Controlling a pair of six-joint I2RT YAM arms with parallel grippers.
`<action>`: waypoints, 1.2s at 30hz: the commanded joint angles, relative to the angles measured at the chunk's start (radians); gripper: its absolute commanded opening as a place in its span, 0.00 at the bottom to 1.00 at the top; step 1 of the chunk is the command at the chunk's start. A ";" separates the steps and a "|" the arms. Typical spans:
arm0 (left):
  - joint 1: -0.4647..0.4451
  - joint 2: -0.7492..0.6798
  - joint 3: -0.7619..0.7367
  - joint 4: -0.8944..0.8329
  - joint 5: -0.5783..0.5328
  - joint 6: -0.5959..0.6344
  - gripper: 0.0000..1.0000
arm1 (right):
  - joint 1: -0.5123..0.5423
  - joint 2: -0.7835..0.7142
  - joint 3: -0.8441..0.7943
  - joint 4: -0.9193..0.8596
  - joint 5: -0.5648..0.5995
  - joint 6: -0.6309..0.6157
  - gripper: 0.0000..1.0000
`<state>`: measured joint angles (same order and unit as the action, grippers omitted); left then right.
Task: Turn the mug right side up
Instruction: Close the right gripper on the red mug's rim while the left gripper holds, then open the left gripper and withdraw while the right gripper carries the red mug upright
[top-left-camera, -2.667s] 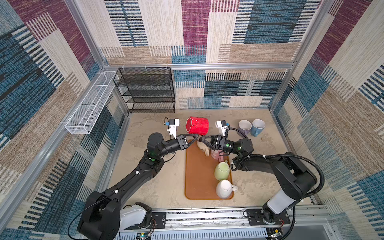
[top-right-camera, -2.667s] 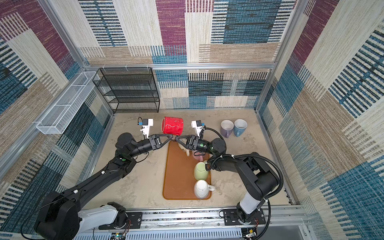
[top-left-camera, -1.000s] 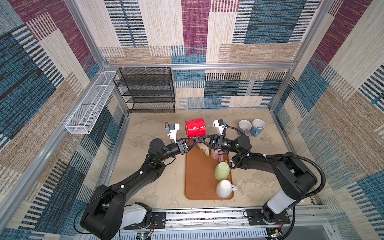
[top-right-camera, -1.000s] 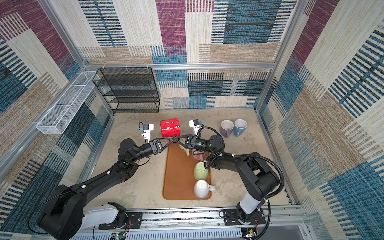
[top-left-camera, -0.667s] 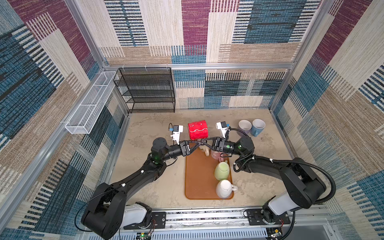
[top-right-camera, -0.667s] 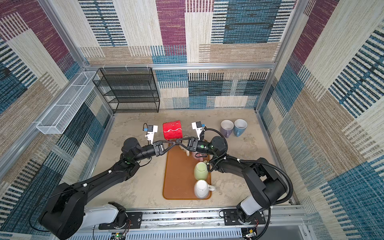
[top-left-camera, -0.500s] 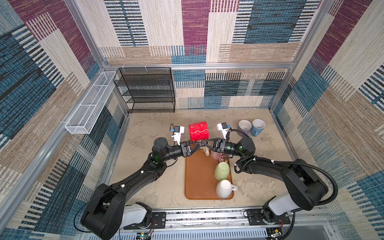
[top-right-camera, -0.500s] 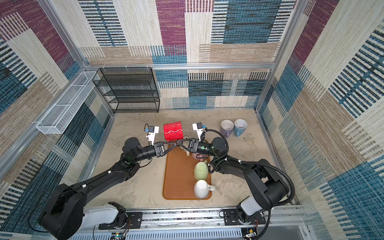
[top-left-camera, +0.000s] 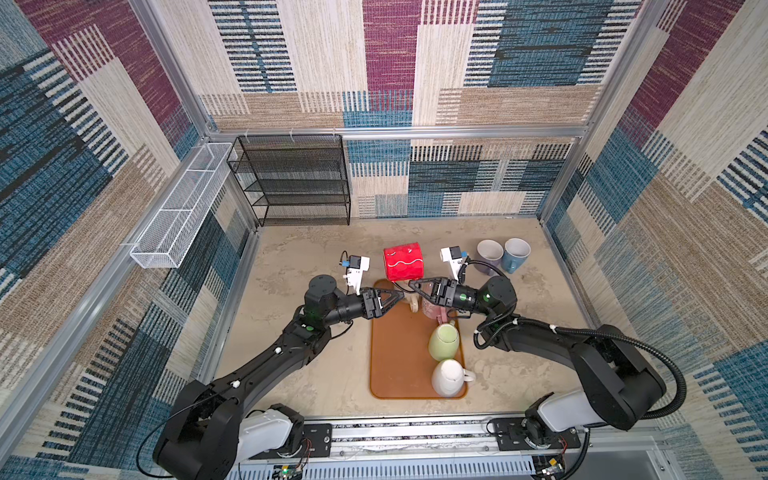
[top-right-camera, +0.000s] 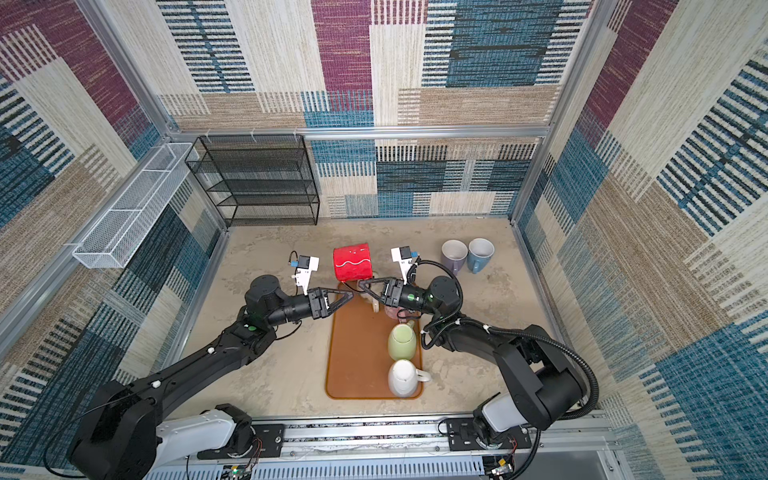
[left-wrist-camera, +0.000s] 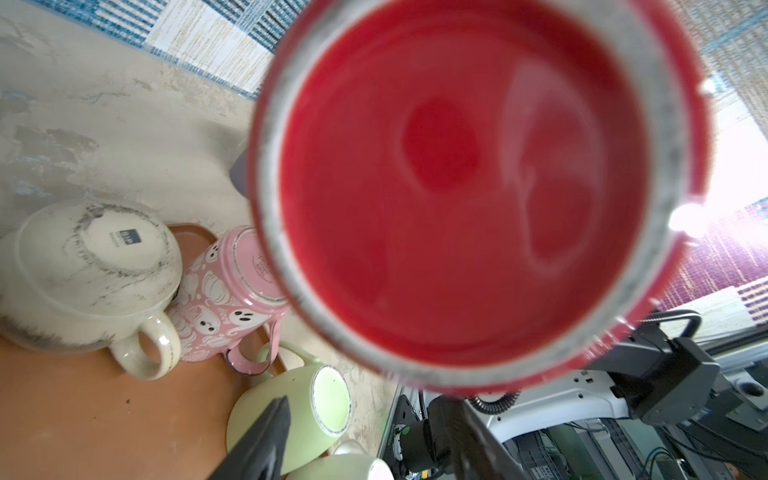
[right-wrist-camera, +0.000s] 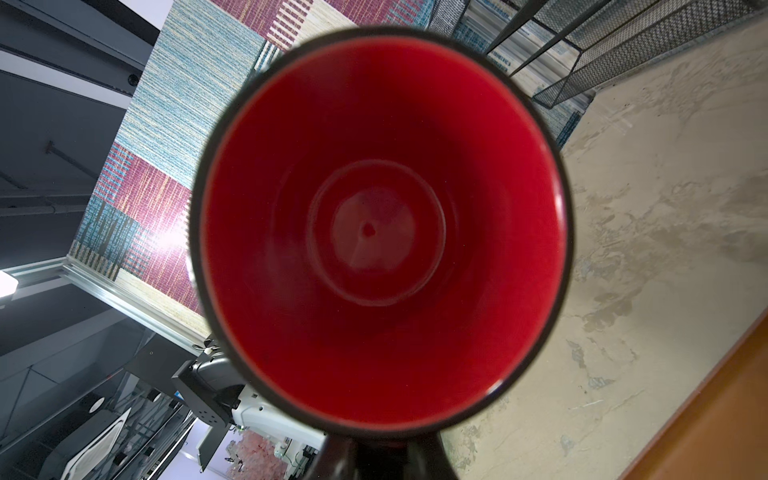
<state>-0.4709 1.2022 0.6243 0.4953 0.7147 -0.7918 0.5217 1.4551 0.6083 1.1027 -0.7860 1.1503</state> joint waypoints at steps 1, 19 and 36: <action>0.001 -0.013 0.013 -0.062 -0.016 0.050 0.65 | -0.006 -0.023 -0.005 0.094 0.010 -0.026 0.00; 0.000 -0.089 0.095 -0.324 -0.093 0.170 0.86 | -0.105 -0.270 -0.030 -0.371 0.055 -0.301 0.00; 0.003 -0.119 0.273 -0.703 -0.152 0.340 0.86 | -0.236 -0.375 0.024 -0.784 0.122 -0.476 0.00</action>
<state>-0.4706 1.0885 0.8753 -0.1135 0.6006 -0.5159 0.2981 1.0863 0.6121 0.3355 -0.6811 0.7246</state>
